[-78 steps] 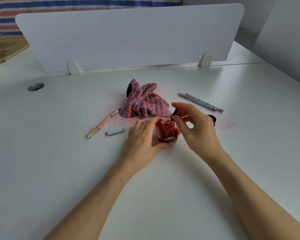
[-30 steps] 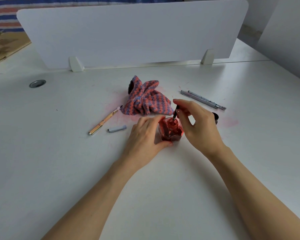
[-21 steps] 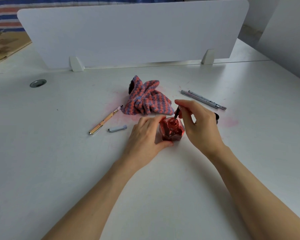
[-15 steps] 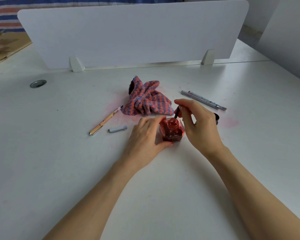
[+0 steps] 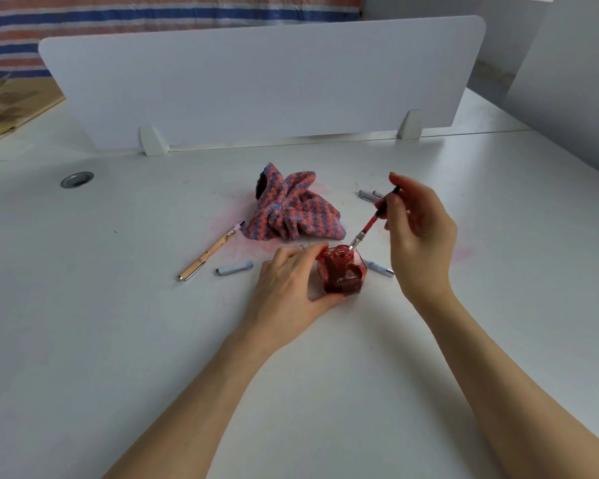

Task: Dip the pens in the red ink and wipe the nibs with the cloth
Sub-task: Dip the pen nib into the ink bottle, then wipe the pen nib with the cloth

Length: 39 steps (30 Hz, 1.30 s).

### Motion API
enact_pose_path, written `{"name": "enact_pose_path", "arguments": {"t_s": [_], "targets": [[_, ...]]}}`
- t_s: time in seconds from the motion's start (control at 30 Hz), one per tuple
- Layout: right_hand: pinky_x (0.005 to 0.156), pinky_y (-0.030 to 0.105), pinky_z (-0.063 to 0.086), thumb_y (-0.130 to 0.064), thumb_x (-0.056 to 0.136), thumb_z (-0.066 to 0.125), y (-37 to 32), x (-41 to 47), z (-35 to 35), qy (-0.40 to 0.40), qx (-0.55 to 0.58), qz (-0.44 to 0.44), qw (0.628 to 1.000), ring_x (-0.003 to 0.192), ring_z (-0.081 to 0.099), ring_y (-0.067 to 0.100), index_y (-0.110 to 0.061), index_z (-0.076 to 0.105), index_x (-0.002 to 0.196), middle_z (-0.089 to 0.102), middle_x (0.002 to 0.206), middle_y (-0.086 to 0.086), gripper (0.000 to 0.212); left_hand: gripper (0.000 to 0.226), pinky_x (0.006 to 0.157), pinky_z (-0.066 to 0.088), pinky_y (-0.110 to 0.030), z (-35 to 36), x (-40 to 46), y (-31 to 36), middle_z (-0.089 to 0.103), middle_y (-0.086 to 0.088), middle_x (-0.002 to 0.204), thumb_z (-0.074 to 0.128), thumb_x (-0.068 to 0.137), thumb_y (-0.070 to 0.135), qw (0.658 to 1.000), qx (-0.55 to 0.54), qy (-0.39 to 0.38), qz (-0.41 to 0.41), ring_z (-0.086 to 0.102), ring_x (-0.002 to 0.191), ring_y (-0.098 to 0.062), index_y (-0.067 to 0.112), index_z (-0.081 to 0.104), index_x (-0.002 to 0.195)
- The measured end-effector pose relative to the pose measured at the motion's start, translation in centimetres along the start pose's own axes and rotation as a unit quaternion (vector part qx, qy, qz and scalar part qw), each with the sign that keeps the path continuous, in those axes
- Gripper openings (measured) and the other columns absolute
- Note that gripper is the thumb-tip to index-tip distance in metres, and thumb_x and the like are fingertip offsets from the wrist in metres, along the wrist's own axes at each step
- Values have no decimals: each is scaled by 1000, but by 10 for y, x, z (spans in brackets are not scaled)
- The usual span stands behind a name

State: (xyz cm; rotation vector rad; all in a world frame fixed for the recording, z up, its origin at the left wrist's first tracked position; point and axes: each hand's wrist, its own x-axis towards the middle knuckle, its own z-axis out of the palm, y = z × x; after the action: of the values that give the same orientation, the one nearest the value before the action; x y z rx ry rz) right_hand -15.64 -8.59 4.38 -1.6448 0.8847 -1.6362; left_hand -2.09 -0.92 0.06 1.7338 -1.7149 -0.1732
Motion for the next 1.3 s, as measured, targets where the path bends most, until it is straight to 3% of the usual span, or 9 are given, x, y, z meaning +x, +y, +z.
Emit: {"name": "enact_pose_path", "arguments": {"t_s": [0.13,0.3,0.43,0.53,0.63,0.83,0.97,1.2,1.3], "targets": [[61,20,46,-1,90,47,4,18,1,79,108,112,985,67,61,10,-8,59,101,63,75,5,18,77,89,26,-33,-2,2,-6,55,10,114,45,66,72,999,34,41,4,39,111,-13,22,52,124],[61,19,49,-2,90,48,15,32,10,84,158,197,964,64,65,10,-10,58,93,65,76,3,13,45,80,31,-29,-24,24,-31,64,-1,104,45,82,48,979,12,184,-81,51,99,-24,15,63,107],[62,17,52,-2,90,49,22,36,18,48,154,230,960,64,67,10,-11,57,89,66,80,5,13,29,92,40,-42,-36,54,-51,62,-7,115,54,91,23,974,-18,182,-135,50,110,-29,9,59,116],[64,18,54,-2,90,49,27,37,18,19,132,240,962,67,68,11,-6,57,95,67,83,6,10,36,97,32,-41,-34,79,-56,61,-4,120,48,93,29,967,12,142,-211,43,119,-27,12,52,125],[64,18,54,-1,90,50,32,35,17,-2,114,242,964,67,68,11,-5,57,94,67,84,7,9,28,88,26,-37,-27,92,-55,66,-3,105,47,93,32,957,65,113,-258,46,110,-26,16,60,112],[64,20,55,0,89,51,33,36,14,-27,78,231,969,65,68,11,-7,57,89,67,83,9,9,16,82,45,-30,-27,91,-34,63,-6,99,62,85,18,974,-70,176,-125,58,92,-21,10,66,98],[68,24,56,0,88,52,30,34,17,-43,58,210,975,70,69,16,-9,58,87,68,82,9,11,19,81,36,-7,-20,80,-22,60,8,98,58,86,22,987,-86,132,-23,50,98,-9,10,69,95],[68,24,56,0,87,54,22,34,21,-54,101,208,971,69,69,18,-10,59,83,68,80,10,12,24,89,47,-42,-13,73,-22,66,4,94,69,80,13,989,-97,110,-23,62,92,-18,13,63,102],[64,20,54,0,87,54,20,35,20,-80,104,200,971,68,69,16,-10,58,83,68,79,8,12,17,78,46,-50,-10,75,-27,68,-7,85,63,80,14,992,-10,123,31,61,80,-27,6,67,95]]}}
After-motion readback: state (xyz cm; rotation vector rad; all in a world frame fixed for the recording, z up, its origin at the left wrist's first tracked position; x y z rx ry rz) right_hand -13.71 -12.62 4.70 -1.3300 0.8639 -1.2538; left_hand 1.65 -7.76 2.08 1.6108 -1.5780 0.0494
